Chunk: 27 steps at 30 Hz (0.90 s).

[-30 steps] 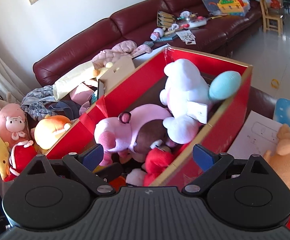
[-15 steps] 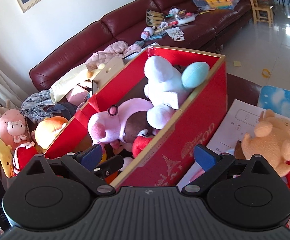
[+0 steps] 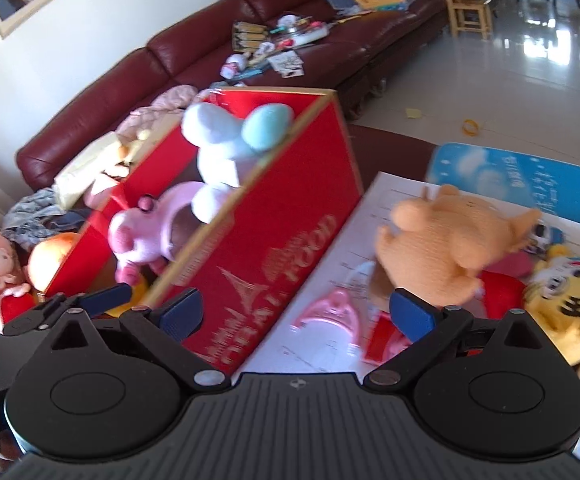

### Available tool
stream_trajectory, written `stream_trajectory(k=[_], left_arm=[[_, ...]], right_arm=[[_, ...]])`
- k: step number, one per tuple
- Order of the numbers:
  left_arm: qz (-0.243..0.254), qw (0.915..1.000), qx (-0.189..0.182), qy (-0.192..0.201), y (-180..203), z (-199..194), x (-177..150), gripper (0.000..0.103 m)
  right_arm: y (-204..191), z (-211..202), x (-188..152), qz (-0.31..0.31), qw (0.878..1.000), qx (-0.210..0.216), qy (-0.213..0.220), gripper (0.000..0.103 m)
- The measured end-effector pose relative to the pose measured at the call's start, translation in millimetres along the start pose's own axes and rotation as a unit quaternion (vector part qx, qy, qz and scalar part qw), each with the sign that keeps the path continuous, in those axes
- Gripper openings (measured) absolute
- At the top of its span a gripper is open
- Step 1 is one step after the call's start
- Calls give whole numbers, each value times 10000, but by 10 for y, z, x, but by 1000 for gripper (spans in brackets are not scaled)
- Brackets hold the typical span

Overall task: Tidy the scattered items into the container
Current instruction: 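Return both tools from the box to the toy pile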

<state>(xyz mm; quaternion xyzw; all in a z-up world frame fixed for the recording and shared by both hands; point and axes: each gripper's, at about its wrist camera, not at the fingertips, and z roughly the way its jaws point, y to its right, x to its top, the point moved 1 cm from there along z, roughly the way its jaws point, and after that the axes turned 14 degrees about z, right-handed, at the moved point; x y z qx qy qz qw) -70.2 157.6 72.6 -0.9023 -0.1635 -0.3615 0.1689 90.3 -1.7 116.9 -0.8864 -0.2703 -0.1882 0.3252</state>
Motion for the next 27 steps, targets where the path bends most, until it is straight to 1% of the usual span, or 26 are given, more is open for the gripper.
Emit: stream_trajectory(k=[2, 6, 9, 11, 15, 20, 23, 25, 27], left_arm=[[117, 9996, -151, -194, 165, 121, -79, 96], [494, 9969, -385, -479, 503, 325, -211, 96], [716, 9940, -492, -665, 690, 461, -295, 96], [816, 9926, -520, -740, 764, 529, -346, 96], [837, 9915, -395, -915, 768, 654, -392, 96], [774, 9910, -250, -1062, 679, 707, -437, 96], [727, 9905, -266, -1134, 647, 742, -480, 96], [732, 9902, -276, -1160, 648, 768, -502, 95], [746, 9896, -312, -1191, 657, 812, -519, 94]], right_arm=[[237, 10, -93, 147, 9996, -233, -74, 100], [740, -11, -300, 676, 9964, -487, -180, 100], [1071, -13, -457, 1194, 9906, -612, -248, 100], [1219, 8, -551, 1410, 9874, -649, -314, 100], [1355, 70, -679, 1440, 9855, -824, -356, 100], [1434, 221, -789, 1609, 9821, -807, -549, 100], [1445, 307, -846, 1659, 9810, -758, -659, 100], [1427, 353, -872, 1649, 9812, -720, -696, 98], [1408, 383, -891, 1599, 9821, -749, -656, 93]])
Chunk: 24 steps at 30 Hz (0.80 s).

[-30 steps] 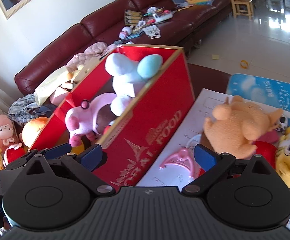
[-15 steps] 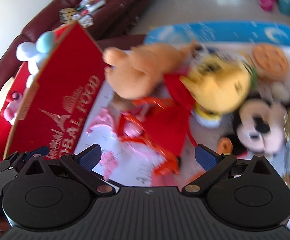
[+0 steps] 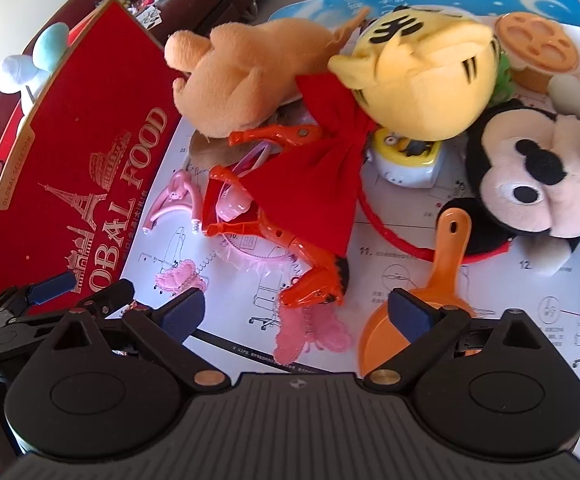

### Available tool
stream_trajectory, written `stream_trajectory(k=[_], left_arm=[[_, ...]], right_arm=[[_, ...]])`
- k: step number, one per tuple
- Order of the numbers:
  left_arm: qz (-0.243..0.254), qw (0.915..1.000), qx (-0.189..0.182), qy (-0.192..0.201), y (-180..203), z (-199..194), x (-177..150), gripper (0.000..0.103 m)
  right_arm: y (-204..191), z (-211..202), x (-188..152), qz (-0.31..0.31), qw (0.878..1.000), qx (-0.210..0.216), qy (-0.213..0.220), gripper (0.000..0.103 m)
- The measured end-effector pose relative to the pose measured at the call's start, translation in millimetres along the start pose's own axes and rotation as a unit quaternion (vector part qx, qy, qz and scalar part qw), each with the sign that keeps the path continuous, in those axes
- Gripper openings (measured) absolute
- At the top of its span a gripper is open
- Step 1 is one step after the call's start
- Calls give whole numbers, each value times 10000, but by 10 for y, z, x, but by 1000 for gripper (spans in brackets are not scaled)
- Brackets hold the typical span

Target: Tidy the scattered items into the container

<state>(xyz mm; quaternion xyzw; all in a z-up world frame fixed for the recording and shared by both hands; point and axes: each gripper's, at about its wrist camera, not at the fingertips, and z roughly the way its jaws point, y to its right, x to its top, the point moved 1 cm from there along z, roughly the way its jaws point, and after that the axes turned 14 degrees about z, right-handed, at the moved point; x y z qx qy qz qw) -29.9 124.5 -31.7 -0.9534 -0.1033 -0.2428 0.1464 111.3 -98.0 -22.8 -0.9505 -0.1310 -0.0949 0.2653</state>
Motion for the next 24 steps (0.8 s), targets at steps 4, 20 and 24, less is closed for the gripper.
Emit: stream_trajectory(k=[4, 20, 24], left_arm=[[-53, 9998, -175, -115, 13, 122, -8, 92], [562, 9960, -400, 571, 240, 230, 843, 77], [845, 9937, -531, 516, 459, 427, 1056, 62]], right_arm=[[2, 80, 20, -2, 9997, -203, 120, 82], [-28, 278, 10, 16, 9999, 138, -36, 53], [-93, 340, -16, -157, 9996, 211, -125, 53]])
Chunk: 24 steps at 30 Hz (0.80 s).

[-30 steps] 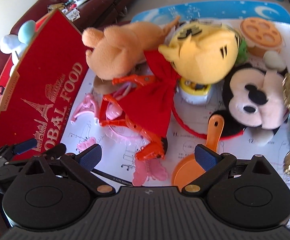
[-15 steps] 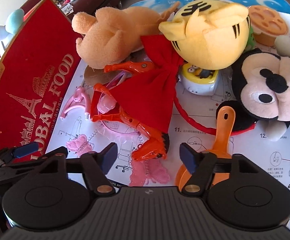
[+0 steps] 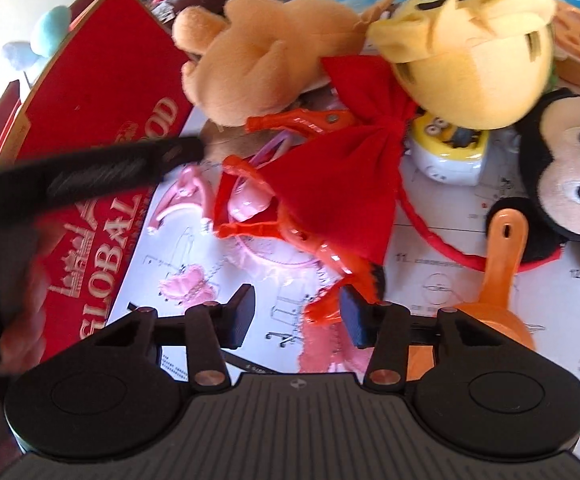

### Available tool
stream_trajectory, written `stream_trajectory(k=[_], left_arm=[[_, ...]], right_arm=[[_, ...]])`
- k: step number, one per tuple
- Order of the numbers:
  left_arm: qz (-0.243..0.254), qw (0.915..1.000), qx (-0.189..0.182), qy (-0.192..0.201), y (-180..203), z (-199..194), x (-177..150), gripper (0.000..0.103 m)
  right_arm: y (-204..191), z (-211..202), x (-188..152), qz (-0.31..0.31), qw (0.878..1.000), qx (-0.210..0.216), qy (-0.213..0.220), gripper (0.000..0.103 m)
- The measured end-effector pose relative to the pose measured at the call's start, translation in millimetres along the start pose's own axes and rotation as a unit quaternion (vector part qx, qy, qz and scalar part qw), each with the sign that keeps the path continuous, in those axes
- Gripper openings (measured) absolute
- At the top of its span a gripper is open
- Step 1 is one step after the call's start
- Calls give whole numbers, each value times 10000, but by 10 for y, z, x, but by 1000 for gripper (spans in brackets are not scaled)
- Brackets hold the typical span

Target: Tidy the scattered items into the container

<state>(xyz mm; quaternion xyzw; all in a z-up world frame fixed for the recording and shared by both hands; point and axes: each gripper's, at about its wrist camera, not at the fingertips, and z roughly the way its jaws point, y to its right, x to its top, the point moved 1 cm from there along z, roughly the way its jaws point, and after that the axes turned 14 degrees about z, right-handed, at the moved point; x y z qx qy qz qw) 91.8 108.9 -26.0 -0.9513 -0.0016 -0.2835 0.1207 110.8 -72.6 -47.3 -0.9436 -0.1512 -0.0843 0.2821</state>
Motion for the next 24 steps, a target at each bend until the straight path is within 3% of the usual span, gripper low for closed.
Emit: stream_trajectory(k=[2, 3, 6, 7, 8, 15, 24], left_arm=[[80, 9993, 32, -355, 64, 197, 23, 17], [65, 9986, 33, -520, 68, 288, 24, 13], [50, 9978, -5, -663, 54, 404, -14, 14], [88, 9979, -45, -638, 61, 386, -38, 23], [176, 9979, -84, -619, 78, 367, -47, 24], [925, 9945, 21, -482, 264, 230, -144, 21], [1634, 9835, -644, -438, 357, 98, -198, 20]], right_arm=[[-6, 21, -2, -87, 10000, 8, -29, 53], [1, 25, 6, -107, 9999, 28, -56, 53], [36, 8, 21, -121, 9998, 91, -110, 55], [51, 11, 30, -100, 9998, 121, -130, 55], [67, 15, 39, -65, 9998, 134, -137, 55], [137, 43, 90, 42, 10000, -12, -62, 61], [547, -61, -47, 717, 9973, -5, -141, 60]])
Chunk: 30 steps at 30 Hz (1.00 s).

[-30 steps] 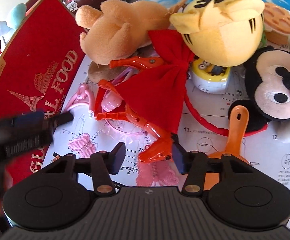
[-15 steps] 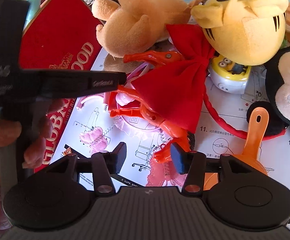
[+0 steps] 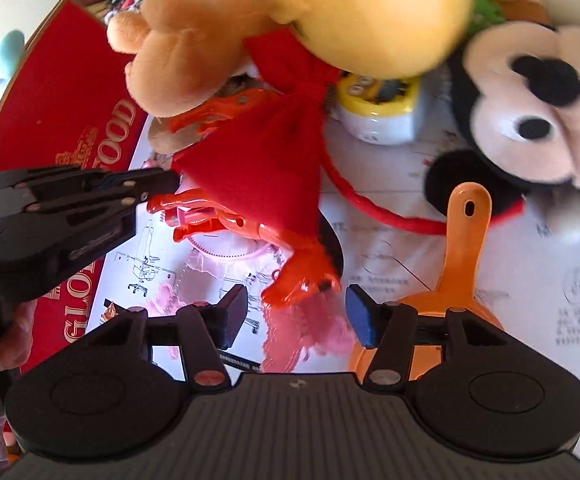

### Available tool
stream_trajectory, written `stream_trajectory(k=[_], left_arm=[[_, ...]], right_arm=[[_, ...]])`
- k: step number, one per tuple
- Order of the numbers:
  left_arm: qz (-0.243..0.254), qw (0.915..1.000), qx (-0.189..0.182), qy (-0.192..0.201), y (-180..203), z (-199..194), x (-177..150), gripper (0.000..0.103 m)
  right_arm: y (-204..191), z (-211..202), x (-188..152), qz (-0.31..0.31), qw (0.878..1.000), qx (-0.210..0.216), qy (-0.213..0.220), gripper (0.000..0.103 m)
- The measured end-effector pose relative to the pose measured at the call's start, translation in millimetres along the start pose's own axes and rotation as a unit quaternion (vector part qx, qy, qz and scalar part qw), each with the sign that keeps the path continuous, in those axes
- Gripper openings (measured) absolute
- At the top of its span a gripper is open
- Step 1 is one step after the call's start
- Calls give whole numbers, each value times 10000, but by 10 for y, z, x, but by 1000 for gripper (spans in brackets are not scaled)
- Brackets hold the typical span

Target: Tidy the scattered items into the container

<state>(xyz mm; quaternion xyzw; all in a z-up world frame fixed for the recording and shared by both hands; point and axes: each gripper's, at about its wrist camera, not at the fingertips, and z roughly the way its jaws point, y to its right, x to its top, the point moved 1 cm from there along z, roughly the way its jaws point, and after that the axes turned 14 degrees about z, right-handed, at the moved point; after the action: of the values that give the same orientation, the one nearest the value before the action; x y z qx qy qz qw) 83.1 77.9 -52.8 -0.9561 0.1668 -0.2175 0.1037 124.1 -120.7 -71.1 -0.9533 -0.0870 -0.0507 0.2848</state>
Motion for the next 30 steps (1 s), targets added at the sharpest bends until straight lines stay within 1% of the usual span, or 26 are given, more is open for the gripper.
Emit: stream_trajectory(k=[1, 4, 7, 9, 11, 12, 14, 18, 22, 23, 24, 25, 26, 28, 30], left_arm=[[152, 9999, -60, -9, 41, -14, -4, 20], [610, 9981, 53, 2, 176, -43, 13, 20], [873, 9962, -37, 31, 231, -58, 46, 20], [971, 9952, -82, 65, 220, -76, 72, 25], [915, 9956, -161, 145, 164, -116, 104, 34], [882, 9957, -169, 205, 139, -149, 126, 37], [904, 9954, -134, 282, 109, -193, 151, 47], [1141, 9931, -71, 244, 148, -224, 170, 49], [1137, 9930, -114, 295, 123, -292, 172, 53], [1120, 9931, -125, 318, 106, -309, 178, 57], [1102, 9931, -177, 356, 84, -325, 182, 63], [1068, 9930, -296, 407, 79, -348, 188, 77], [1059, 9925, -365, 486, 91, -376, 197, 82], [1233, 9899, -380, 579, 187, -401, 228, 82], [1495, 9874, -165, 483, 305, -321, 259, 81]], right_arm=[[11, -1, -2, 11, 10000, 5, -1, 60], [27, 23, 5, 18, 10000, -25, -22, 60], [61, 16, 16, 108, 9999, 5, -5, 60], [93, -3, 20, 142, 9999, 15, 20, 60], [141, -27, 30, 220, 9997, 32, 61, 61], [170, -36, 36, 275, 9996, 47, 76, 62], [221, -38, 38, 364, 9993, 68, 91, 62], [271, -31, 35, 448, 9988, 148, 92, 63], [286, -24, 49, 462, 9987, 218, 84, 64], [292, -23, 52, 471, 9986, 233, 83, 64], [292, -23, 56, 477, 9985, 244, 85, 64], [293, -21, 60, 477, 9985, 249, 87, 64], [291, -20, 59, 474, 9985, 249, 92, 64], [299, -1, 60, 503, 9984, 236, 69, 68], [298, 0, 52, 506, 9983, 270, 88, 69]])
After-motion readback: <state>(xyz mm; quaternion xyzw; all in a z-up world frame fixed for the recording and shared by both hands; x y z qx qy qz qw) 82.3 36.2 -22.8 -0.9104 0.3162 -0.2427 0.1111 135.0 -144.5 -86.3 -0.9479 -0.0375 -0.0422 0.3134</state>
